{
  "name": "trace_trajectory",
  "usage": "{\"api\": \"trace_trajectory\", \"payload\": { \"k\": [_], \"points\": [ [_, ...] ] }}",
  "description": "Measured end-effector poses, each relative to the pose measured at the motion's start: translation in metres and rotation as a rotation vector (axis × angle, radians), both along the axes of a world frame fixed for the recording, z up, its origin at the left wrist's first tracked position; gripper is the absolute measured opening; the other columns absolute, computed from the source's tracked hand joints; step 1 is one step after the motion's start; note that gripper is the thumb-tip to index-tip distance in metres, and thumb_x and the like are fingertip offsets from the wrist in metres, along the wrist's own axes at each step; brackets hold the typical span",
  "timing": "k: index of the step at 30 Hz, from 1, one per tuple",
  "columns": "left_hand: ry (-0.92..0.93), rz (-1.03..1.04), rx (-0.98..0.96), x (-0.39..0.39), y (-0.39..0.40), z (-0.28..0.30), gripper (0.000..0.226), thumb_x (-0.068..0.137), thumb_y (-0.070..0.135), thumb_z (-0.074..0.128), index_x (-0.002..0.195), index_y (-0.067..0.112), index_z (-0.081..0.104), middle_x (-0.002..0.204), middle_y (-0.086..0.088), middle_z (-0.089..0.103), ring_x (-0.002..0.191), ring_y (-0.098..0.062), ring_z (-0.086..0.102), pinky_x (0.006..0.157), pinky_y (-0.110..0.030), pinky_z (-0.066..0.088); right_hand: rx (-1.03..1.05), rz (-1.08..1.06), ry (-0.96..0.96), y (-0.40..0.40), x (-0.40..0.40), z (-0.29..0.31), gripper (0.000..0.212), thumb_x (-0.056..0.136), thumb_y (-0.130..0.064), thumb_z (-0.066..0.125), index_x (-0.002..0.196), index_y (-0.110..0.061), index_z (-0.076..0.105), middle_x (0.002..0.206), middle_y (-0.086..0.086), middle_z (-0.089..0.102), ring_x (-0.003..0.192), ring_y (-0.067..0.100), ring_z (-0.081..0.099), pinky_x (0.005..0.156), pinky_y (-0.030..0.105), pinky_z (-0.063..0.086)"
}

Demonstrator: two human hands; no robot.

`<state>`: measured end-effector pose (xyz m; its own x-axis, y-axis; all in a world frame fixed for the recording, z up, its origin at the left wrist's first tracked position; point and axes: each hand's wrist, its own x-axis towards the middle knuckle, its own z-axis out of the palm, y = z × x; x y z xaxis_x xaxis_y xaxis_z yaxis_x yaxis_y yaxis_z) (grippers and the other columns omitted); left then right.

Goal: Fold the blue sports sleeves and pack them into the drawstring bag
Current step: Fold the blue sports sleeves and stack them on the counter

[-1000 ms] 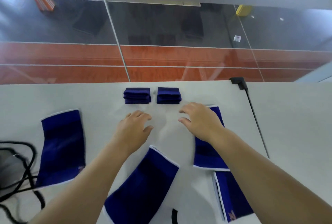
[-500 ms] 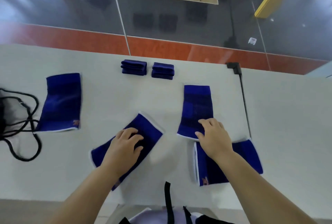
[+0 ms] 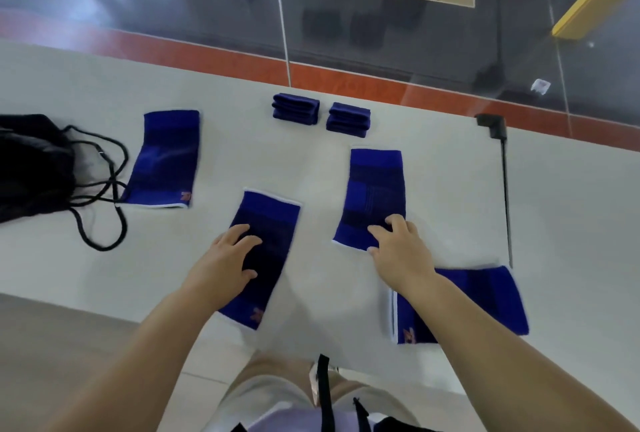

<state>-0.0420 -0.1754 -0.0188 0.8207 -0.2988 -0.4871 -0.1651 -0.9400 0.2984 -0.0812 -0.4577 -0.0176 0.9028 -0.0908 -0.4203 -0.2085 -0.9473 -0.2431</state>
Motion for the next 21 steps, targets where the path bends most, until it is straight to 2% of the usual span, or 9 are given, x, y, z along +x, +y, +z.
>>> {"api": "trace_trajectory", "payload": {
  "k": [8, 14, 18, 21],
  "points": [
    [-0.102, -0.116, 0.030, 0.018, 0.019, -0.004, 0.057, 0.086, 0.043, 0.060, 0.138, 0.026, 0.044, 0.152, -0.002, 0.030, 0.134, -0.028, 0.031, 0.111, -0.037, 0.031, 0.040, 0.005, -0.017, 0.042, -0.007, -0.005, 0.043, 0.097, -0.026, 0.049, 0.138, -0.017, 0.044, 0.146, 0.007, 0.031, 0.131, 0.025, 0.032, 0.105, 0.038, 0.039],
    [-0.114, -0.128, 0.001, 0.041, 0.016, -0.009, 0.057, 0.088, 0.044, 0.056, 0.140, 0.026, 0.041, 0.153, -0.003, 0.027, 0.135, -0.030, 0.026, 0.111, -0.037, 0.029, 0.058, -0.071, -0.040, 0.056, -0.033, -0.004, 0.045, 0.091, -0.025, 0.059, 0.135, -0.018, 0.050, 0.143, 0.005, 0.038, 0.129, 0.022, 0.036, 0.096, 0.037, 0.046],
    [-0.100, -0.124, -0.032, 0.045, 0.015, -0.006, 0.054, 0.089, 0.038, 0.058, 0.138, 0.023, 0.043, 0.150, -0.004, 0.030, 0.133, -0.031, 0.026, 0.110, -0.038, 0.031, 0.084, -0.241, -0.047, 0.061, -0.048, -0.001, 0.051, 0.089, -0.024, 0.062, 0.137, -0.020, 0.044, 0.142, 0.001, 0.035, 0.130, 0.018, 0.032, 0.092, 0.034, 0.049],
    [-0.109, -0.115, -0.100, 0.044, 0.019, -0.003, 0.049, 0.088, 0.031, 0.062, 0.133, 0.019, 0.049, 0.143, -0.005, 0.038, 0.128, -0.029, 0.033, 0.105, -0.038, 0.037, 0.062, -0.394, -0.053, 0.066, -0.050, 0.002, 0.058, 0.089, -0.027, 0.062, 0.140, -0.017, 0.037, 0.140, 0.003, 0.035, 0.126, 0.020, 0.037, 0.092, 0.033, 0.048]
  ]
}}
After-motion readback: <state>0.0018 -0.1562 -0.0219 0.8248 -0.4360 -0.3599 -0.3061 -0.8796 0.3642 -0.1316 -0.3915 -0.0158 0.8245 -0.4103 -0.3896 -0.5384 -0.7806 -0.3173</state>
